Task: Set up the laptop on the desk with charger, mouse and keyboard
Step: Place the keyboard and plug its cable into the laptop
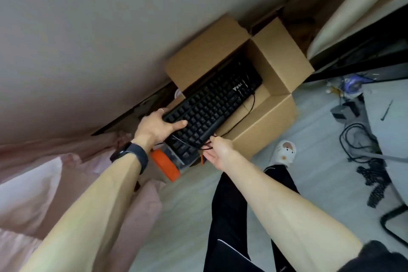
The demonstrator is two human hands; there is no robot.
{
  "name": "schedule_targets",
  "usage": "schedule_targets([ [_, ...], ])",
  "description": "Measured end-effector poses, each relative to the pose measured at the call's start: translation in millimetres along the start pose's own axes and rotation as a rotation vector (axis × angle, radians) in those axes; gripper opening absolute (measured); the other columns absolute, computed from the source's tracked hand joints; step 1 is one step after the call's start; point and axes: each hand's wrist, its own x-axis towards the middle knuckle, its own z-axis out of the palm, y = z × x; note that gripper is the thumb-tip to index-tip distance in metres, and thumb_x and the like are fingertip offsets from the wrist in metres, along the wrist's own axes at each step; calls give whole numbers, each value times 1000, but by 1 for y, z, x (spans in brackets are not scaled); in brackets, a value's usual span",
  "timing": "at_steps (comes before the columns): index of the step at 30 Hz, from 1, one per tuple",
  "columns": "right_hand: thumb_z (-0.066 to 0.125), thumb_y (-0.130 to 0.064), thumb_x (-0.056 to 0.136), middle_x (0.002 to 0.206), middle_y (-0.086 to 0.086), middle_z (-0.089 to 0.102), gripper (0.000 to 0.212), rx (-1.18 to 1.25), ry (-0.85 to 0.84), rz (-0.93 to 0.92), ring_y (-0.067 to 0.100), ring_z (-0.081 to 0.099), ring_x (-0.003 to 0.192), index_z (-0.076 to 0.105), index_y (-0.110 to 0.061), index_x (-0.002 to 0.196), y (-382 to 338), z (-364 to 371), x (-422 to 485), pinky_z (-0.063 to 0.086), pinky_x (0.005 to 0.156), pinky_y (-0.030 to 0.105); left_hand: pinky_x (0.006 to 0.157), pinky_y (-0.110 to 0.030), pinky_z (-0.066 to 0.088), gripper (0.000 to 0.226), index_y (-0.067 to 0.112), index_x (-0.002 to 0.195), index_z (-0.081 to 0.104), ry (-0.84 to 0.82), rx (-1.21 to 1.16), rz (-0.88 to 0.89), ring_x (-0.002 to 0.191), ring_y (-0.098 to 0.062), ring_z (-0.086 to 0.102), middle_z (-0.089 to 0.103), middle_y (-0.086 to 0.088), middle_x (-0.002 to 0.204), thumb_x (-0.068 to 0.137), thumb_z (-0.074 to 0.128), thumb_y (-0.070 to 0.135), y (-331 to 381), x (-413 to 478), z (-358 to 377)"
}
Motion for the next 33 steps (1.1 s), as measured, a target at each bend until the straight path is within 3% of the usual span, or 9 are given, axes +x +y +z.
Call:
schedule_targets([
  [3, 44, -17, 104, 91, 8, 66, 11, -21, 53, -69, 20, 66, 82, 54, -13, 106, 6, -16, -24, 51, 62, 29, 101, -33, 43, 99, 21, 147, 44, -113, 45, 20, 130, -29, 52, 54, -8, 143, 68, 72, 72, 10, -12, -2],
  [6, 36, -11, 106, 92, 6, 63, 9, 35, 69, -211, 15, 67, 67, 45, -12, 105, 2, -36, -56, 57, 60, 29, 97, -34, 47, 94, 19, 146, 45, -104, 40, 64, 126, -29, 55, 57, -8, 141, 72, 70, 72, 38, -34, -9],
  [9, 34, -13, 107, 112, 8, 68, 14, 8, 82, -327, 16, 73, 71, 46, -11, 113, -6, -57, -93, 61, 78, 36, 90, -35, 48, 88, 23, 145, 48, -24, 71, 78, 122, -31, 58, 62, -9, 135, 73, 69, 70, 62, -65, -20],
  [12, 35, -6, 104, 116, 5, 68, 24, -25, 95, -464, 18, 74, 77, 47, -17, 121, -16, -83, -146, 53, 65, 30, 91, -36, 49, 84, 28, 143, 49, 82, 124, 79, 120, -32, 59, 66, -8, 128, 72, 71, 66, 74, -114, -36],
  [16, 46, 6, 97, 113, -1, 72, 44, 36, -4, -556, 22, 74, 98, 47, -25, 128, -28, -128, -229, 52, 87, 36, 94, -33, 48, 74, 34, 137, 57, 184, 147, 142, 117, -28, 62, 70, -3, 123, 71, 72, 64, 85, -187, -60],
  [18, 53, 12, 90, 114, 0, 71, 50, 125, -87, -585, 22, 70, 102, 53, -26, 123, -27, -153, -268, 48, 82, 34, 93, -31, 48, 69, 36, 133, 60, 239, 148, 184, 116, -25, 63, 71, 1, 121, 71, 72, 64, 89, -223, -66],
  [23, 48, 17, 87, 96, 4, 68, 35, 314, -391, -790, 21, 65, 75, 52, -17, 93, 4, -236, -372, 37, 68, 32, 95, -31, 47, 59, 40, 125, 65, 366, 73, 318, 114, -22, 64, 72, 7, 117, 70, 75, 61, 114, -318, -66],
  [28, 52, -11, 85, 80, -1, 61, 19, 753, -607, -906, 18, 60, 70, 54, -21, 69, 64, -354, -460, 37, 74, 32, 92, -32, 49, 55, 42, 119, 67, 410, 43, 450, 106, -17, 66, 74, 12, 106, 69, 78, 60, 143, -394, -48],
  [33, 52, -34, 97, 59, -8, 44, 30, 1069, -308, -991, 11, 46, 55, 48, -22, 69, 98, -496, -481, 35, 67, 24, 88, -33, 52, 49, 40, 108, 71, 292, 45, 578, 95, -15, 68, 73, 13, 99, 63, 86, 53, 186, -455, -24],
])
